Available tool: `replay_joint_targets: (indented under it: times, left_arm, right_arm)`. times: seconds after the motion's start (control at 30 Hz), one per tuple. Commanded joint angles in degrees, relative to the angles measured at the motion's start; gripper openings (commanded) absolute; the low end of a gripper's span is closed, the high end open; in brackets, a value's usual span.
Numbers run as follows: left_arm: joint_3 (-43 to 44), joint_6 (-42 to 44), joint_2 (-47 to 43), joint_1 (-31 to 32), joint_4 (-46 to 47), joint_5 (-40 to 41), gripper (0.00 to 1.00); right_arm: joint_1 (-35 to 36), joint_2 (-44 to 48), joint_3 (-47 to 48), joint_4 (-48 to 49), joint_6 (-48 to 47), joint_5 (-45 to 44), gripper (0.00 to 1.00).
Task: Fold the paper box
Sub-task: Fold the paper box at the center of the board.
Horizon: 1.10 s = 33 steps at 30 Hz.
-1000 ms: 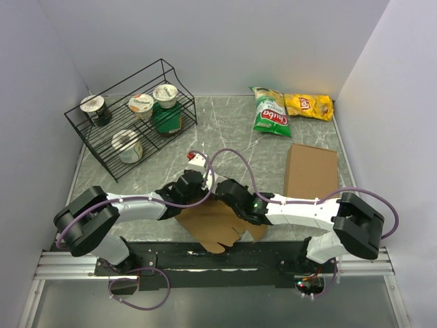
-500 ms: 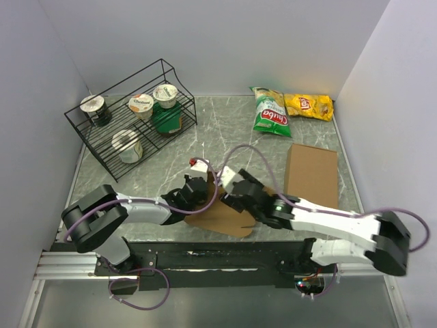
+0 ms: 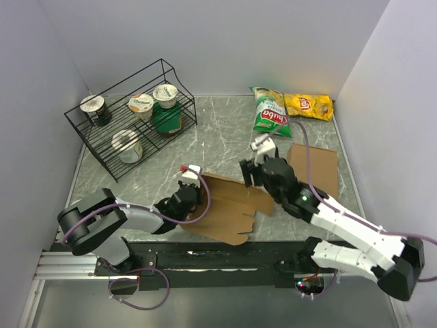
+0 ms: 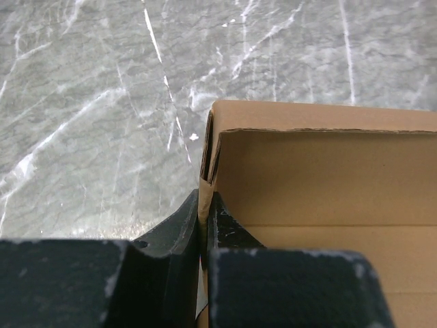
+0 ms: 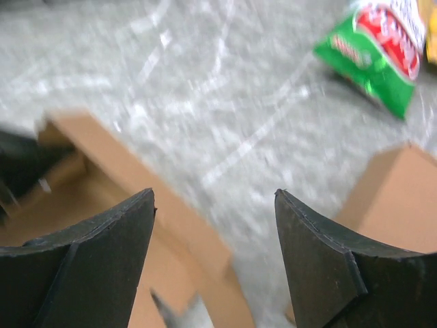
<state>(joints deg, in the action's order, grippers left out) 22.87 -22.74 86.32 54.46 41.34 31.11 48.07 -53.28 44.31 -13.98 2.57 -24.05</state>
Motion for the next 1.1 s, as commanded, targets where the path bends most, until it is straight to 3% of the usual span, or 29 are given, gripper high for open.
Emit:
replay_joint_targets:
  times: [0.0, 0.1, 0.23, 0.33, 0.67, 0.87, 1.07]
  left_arm:
    - [-4.8, 1.7, -0.1, 0.1, 3.0, -4.2, 0.1]
    - [-6.2, 1.0, -0.2, 0.2, 5.1, -5.5, 0.11]
    - [-6.4, 0.2, 0.5, 0.1, 6.0, -5.5, 0.1]
    - [-6.0, 0.5, 1.1, 0.2, 6.0, -6.2, 0.1]
    - [-5.6, 0.7, 1.9, 0.2, 6.3, -6.9, 0.09]
    - [-5.5, 0.4, 2.1, 0.2, 5.9, -6.5, 0.09]
    - [-5.8, 0.1, 1.8, 0.2, 6.0, -6.2, 0.09]
  right_arm:
    - [-0.4, -10.3, 8.1, 8.0, 1.7, -0.6, 0.77]
    - [-0.4, -18.4, 12.1, 10.4, 1.8, 0.0, 0.72]
    - [-0.5, -24.9, 13.7, 13.8, 3.9, 2.5, 0.56]
    - [-0.4, -27.8, 13.0, 18.4, 6.5, 5.3, 0.51]
    - [5.1, -32.7, 8.8, 26.6, 10.5, 4.4, 0.43]
    - [6.5, -34.7, 7.8, 27.2, 12.7, 6.7, 0.4]
    - [7.1, -35.8, 6.7, 25.5, 14.0, 8.3, 0.3]
